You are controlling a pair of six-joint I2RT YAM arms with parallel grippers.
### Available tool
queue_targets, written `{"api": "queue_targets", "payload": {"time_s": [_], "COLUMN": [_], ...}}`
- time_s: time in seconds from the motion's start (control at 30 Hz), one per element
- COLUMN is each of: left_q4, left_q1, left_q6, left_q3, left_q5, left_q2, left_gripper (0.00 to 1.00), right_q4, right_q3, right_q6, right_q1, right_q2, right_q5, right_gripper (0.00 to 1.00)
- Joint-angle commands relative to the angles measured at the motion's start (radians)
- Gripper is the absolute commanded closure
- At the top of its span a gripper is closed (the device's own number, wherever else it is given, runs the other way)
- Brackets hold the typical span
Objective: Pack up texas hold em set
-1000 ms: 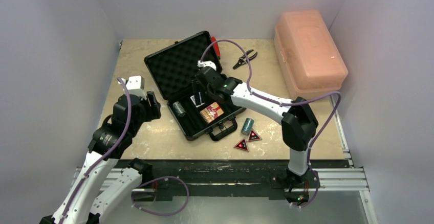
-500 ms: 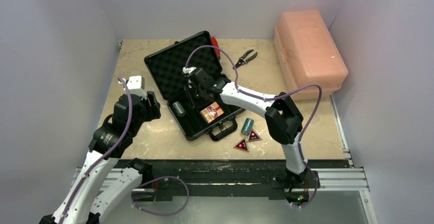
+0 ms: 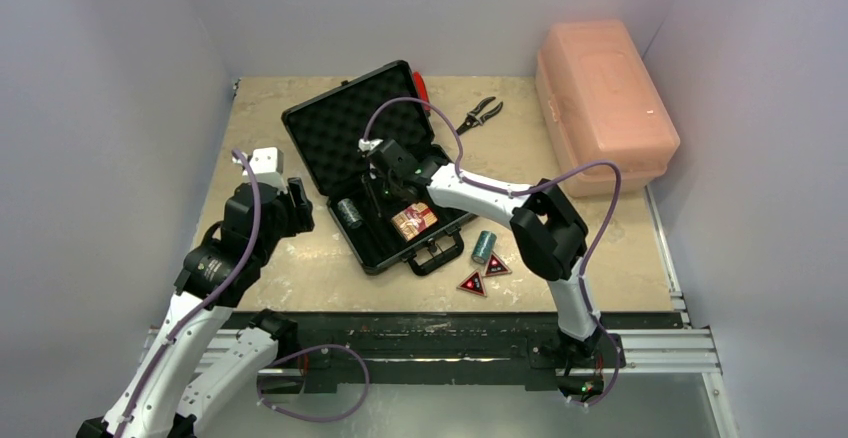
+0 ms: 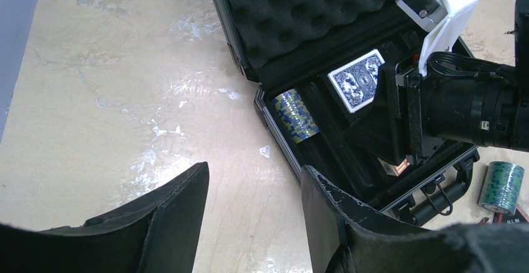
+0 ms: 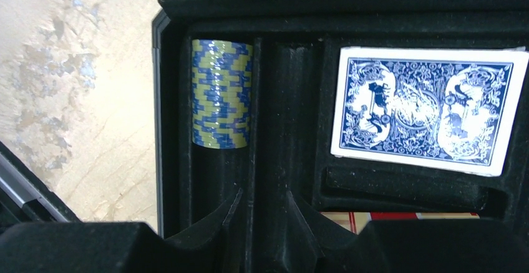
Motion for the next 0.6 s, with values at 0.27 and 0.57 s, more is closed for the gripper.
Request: {"api": "queue_targets", "payload": {"time_s": [0.27, 0.57], "left_q4": [0.014, 0.014], "left_q1": [0.007, 0.007], "left_q6": [0.027, 0.027], "left_q3": [0.034, 0.034], "left_q5": [-0.018, -0.019], "left_q2": [0.001, 0.000], "left_gripper": [0.44, 0.44], "right_q4": [-0.015, -0.036], "right_q3": [-0.057, -0.067], "right_q6": [0.029, 0.031], "right_q1": [0.002, -0.001], "right_q2": [-0.004, 0.016], "right_q5": [0.071, 0.127], "right_gripper": [0.67, 0.69]}}
